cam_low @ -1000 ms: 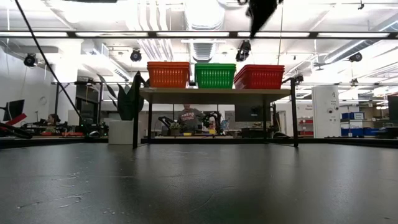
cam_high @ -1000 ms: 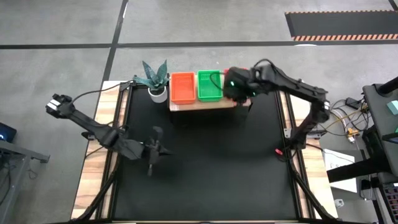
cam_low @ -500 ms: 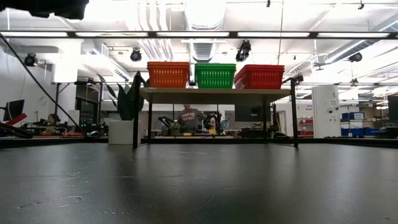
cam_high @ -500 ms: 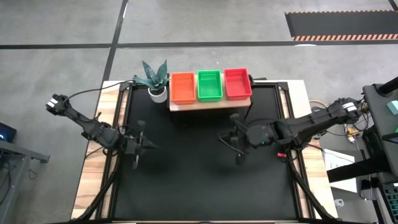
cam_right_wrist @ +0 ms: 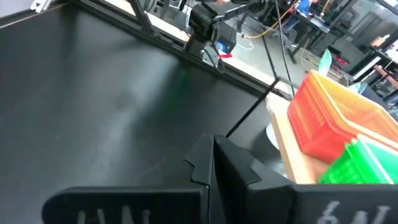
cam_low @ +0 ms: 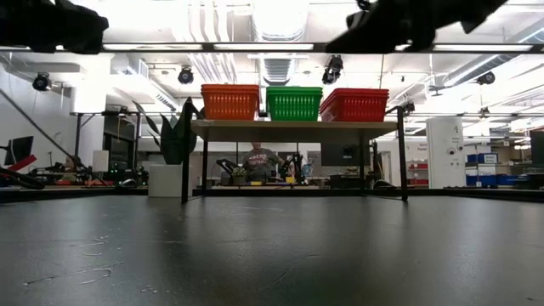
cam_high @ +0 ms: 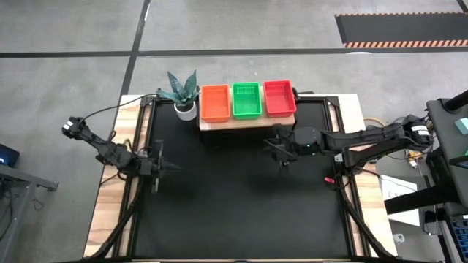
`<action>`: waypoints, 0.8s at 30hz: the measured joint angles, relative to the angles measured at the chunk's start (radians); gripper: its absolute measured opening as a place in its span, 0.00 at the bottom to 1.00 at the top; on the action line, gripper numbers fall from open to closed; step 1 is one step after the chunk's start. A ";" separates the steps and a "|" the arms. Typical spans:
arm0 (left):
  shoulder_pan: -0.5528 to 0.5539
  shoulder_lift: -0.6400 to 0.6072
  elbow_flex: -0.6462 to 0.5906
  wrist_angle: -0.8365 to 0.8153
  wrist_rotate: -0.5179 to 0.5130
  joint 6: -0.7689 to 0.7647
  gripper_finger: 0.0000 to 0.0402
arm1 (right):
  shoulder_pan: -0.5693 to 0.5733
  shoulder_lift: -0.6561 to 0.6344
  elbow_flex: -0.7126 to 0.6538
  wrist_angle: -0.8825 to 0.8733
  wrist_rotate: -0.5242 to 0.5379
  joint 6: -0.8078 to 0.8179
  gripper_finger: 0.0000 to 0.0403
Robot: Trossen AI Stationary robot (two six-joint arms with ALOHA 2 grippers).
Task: Stack baskets on shelf by color
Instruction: Return to Home Position
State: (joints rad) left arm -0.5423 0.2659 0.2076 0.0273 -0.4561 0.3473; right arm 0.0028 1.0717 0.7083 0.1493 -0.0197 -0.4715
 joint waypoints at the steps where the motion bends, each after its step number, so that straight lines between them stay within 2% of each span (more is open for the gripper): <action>1: 0.000 -0.024 -0.011 -0.003 -0.001 0.000 0.00 | -0.005 -0.016 -0.017 0.000 -0.003 0.001 0.02; 10: 0.000 -0.243 -0.092 -0.034 -0.006 -0.021 0.00 | -0.012 -0.185 -0.271 0.197 0.016 0.033 0.02; 24: 0.000 -0.240 -0.177 -0.018 -0.023 -0.083 0.00 | -0.012 -0.613 -0.574 0.200 0.048 0.113 0.02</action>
State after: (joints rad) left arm -0.5426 0.0257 0.0310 0.0096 -0.4795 0.2641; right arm -0.0093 0.4590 0.1340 0.3491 0.0281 -0.3588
